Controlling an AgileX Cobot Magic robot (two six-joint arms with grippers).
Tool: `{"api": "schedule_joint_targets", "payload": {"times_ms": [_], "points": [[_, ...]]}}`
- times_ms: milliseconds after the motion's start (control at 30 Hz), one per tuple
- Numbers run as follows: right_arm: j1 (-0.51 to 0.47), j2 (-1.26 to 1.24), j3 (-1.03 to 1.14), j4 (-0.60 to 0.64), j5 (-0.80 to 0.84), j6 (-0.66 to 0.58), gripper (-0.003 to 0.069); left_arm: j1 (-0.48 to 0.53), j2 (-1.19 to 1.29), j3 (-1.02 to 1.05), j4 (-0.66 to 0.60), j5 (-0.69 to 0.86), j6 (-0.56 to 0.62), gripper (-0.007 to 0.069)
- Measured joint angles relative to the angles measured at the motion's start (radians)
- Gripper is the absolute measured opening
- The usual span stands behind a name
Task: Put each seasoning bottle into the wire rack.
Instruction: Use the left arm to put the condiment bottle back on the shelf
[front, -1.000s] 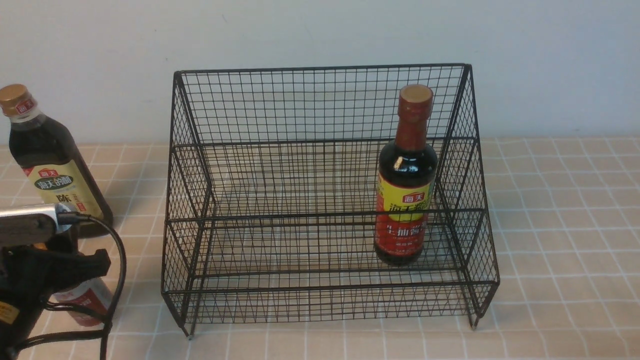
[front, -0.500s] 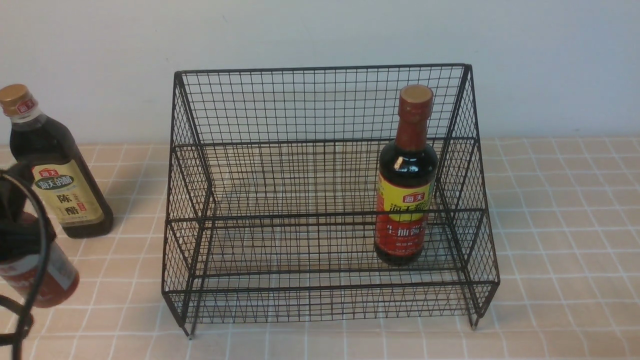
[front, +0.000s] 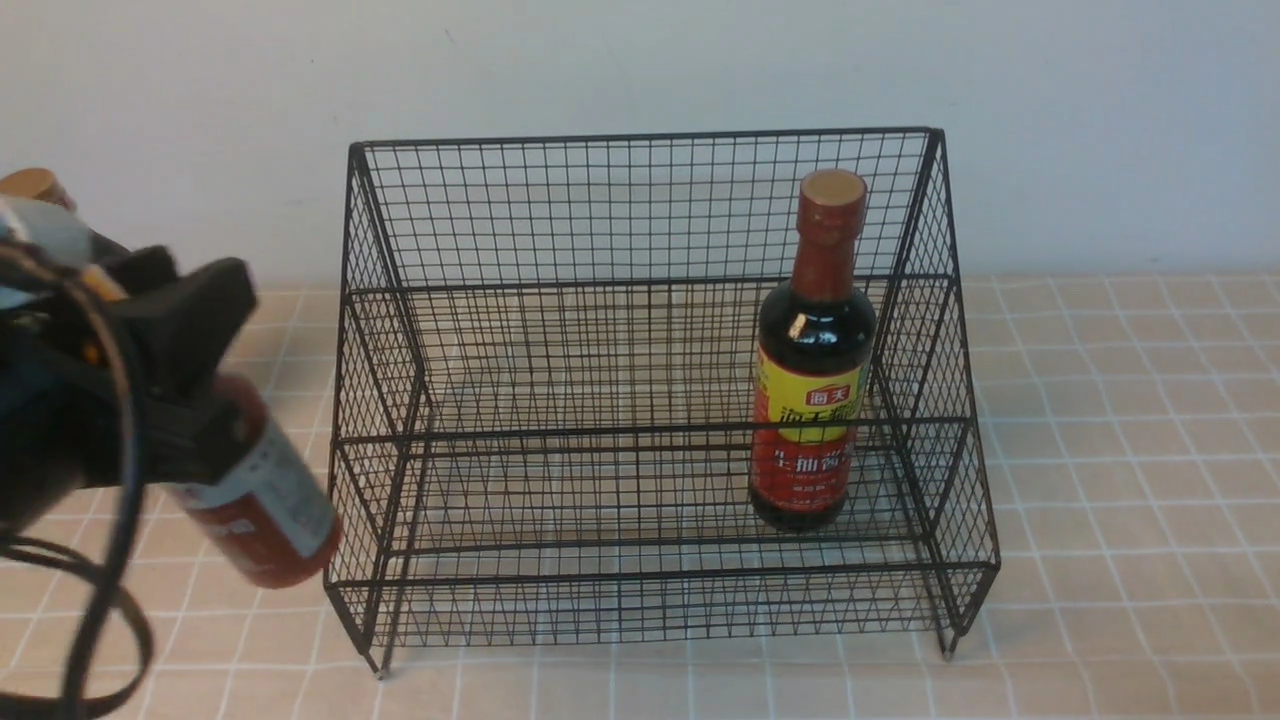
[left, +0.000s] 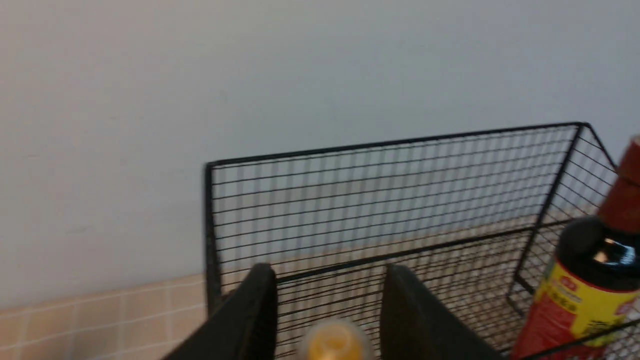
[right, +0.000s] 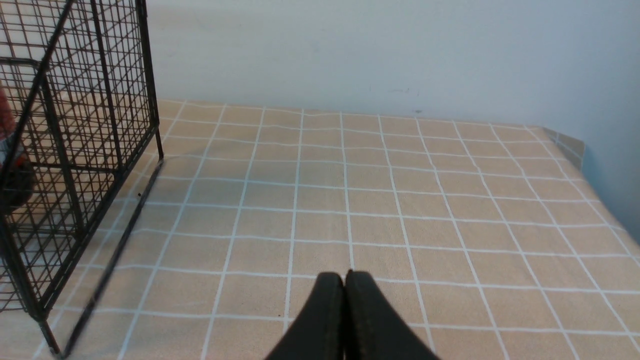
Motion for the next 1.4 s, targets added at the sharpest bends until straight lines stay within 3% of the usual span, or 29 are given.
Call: {"api": "schedule_joint_targets", "payload": {"times_ms": [167, 433, 633, 1133, 1300, 1400], "points": [[0.000, 0.000, 0.000, 0.000, 0.000, 0.000, -0.0014, -0.093, 0.174, 0.000, 0.002, -0.190, 0.000, 0.0247], [0.000, 0.000, 0.000, 0.000, 0.000, 0.000, -0.0014, -0.108, 0.435, 0.000, 0.078, -0.395, 0.002, 0.0247], [0.000, 0.000, 0.000, 0.000, 0.000, 0.000, -0.0014, -0.110, 0.527, 0.000, 0.140, -0.403, -0.037, 0.0247], [0.000, 0.000, 0.000, 0.000, 0.000, 0.000, -0.0014, -0.110, 0.638, -0.005, 0.156, -0.408, -0.078, 0.0248], [0.000, 0.000, 0.000, 0.000, 0.000, 0.000, -0.0014, -0.110, 0.643, -0.011, 0.151, -0.405, -0.079, 0.0327], [0.000, 0.000, 0.000, 0.000, 0.000, 0.000, -0.0014, -0.110, 0.637, -0.013, 0.133, -0.380, -0.079, 0.0425]]}}
